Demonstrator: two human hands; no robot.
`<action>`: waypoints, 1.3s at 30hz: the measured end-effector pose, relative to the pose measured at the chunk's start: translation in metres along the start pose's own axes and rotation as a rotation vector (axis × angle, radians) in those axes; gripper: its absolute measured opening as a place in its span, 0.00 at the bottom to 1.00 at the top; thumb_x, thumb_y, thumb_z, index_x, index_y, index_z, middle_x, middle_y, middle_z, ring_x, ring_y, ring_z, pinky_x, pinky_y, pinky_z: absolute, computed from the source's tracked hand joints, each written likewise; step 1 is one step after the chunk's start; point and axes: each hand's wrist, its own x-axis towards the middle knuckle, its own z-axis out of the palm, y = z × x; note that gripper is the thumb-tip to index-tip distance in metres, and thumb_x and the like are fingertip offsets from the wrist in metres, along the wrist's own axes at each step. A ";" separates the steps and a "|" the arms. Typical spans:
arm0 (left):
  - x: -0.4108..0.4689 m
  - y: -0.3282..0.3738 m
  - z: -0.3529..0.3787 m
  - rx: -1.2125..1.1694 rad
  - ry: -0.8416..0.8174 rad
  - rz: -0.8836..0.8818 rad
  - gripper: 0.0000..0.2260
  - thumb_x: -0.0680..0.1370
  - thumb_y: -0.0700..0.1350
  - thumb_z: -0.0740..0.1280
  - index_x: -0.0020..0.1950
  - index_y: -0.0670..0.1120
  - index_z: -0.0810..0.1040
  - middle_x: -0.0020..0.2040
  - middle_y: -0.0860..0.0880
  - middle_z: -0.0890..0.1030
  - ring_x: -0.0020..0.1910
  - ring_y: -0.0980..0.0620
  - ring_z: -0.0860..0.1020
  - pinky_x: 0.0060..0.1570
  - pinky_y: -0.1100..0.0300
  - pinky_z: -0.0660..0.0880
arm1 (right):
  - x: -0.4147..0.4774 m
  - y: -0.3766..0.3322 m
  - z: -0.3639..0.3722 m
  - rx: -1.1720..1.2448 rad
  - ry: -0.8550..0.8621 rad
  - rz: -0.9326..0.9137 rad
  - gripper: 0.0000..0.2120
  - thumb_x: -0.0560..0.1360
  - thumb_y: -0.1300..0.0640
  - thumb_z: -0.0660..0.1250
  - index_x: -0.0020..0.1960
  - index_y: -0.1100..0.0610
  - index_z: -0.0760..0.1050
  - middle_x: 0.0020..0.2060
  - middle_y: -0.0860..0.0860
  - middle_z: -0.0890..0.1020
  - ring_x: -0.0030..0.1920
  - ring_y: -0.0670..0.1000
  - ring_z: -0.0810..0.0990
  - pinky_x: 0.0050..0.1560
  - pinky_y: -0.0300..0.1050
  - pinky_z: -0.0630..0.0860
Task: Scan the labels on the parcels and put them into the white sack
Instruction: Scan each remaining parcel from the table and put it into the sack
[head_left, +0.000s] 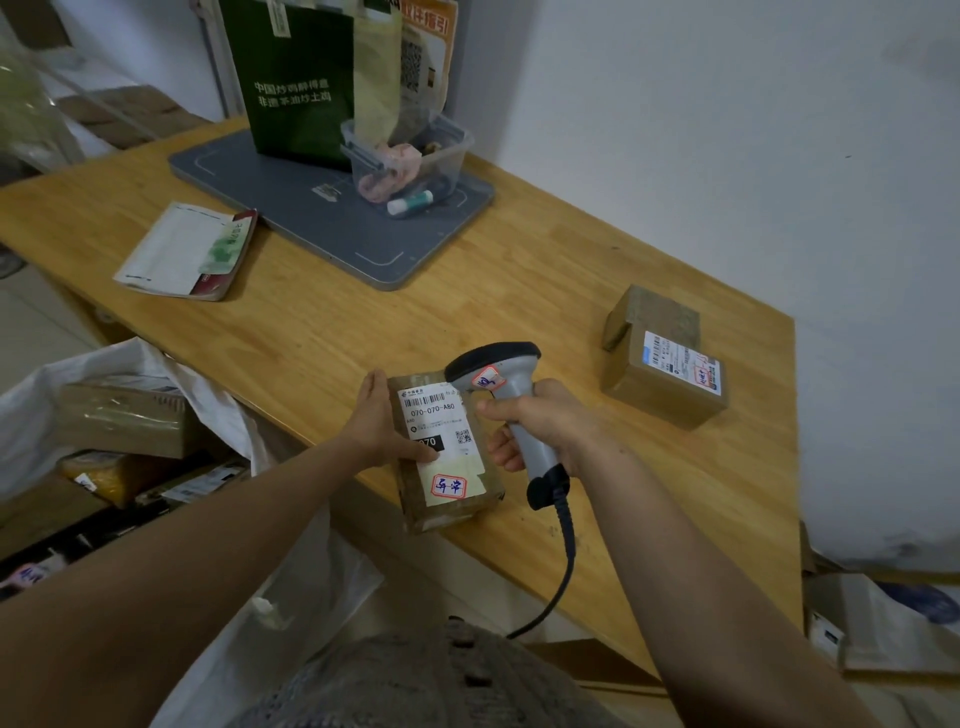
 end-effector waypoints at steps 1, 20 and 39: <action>-0.004 0.002 0.003 -0.036 0.035 -0.049 0.55 0.61 0.46 0.82 0.76 0.38 0.49 0.77 0.42 0.53 0.75 0.44 0.57 0.69 0.49 0.66 | 0.005 0.008 -0.001 0.021 0.042 -0.001 0.09 0.74 0.58 0.72 0.45 0.62 0.74 0.34 0.59 0.83 0.33 0.56 0.83 0.36 0.49 0.82; -0.105 -0.092 -0.098 -1.131 0.488 -0.399 0.20 0.76 0.46 0.69 0.67 0.47 0.70 0.56 0.42 0.81 0.48 0.44 0.82 0.42 0.49 0.80 | 0.042 0.000 0.149 0.203 -0.214 -0.122 0.09 0.70 0.54 0.76 0.48 0.55 0.80 0.43 0.53 0.84 0.45 0.53 0.82 0.46 0.52 0.80; 0.000 0.025 -0.020 -0.032 0.118 -0.040 0.32 0.80 0.56 0.62 0.79 0.47 0.54 0.77 0.45 0.59 0.75 0.45 0.60 0.69 0.53 0.61 | 0.046 0.043 0.017 0.659 0.277 -0.141 0.10 0.74 0.59 0.73 0.53 0.63 0.78 0.43 0.60 0.85 0.41 0.56 0.84 0.44 0.49 0.80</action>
